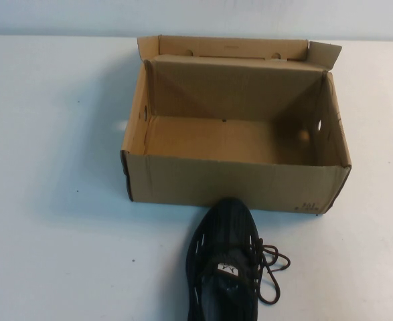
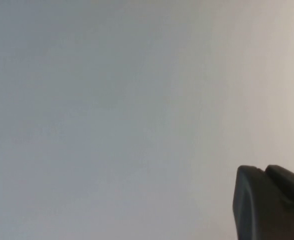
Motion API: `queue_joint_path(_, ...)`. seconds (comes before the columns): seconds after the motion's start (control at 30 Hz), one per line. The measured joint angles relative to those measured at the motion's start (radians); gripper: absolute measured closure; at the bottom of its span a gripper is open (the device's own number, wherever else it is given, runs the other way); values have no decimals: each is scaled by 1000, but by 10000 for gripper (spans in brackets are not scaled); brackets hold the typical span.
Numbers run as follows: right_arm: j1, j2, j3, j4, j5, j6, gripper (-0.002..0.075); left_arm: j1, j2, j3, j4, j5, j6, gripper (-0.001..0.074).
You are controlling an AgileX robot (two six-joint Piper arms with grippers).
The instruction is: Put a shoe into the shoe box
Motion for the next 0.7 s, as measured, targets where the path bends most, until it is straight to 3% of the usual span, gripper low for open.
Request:
queue_joint_path(0.17,0,0,-70,4,-89,102,742,0,0,0,0,-273,-76,738)
queue_joint_path(0.27,0,0,-178,2,-46,171,742,0,-2,-22,-2,-299,-98,738)
queue_joint_path(0.43,0,0,-401,-4,136,239,742,0,-2,-167,-2,-207,-104,738)
queue_joint_path(0.7,0,157,-712,-16,547,248,742,0,46,-447,-2,153,-157,738)
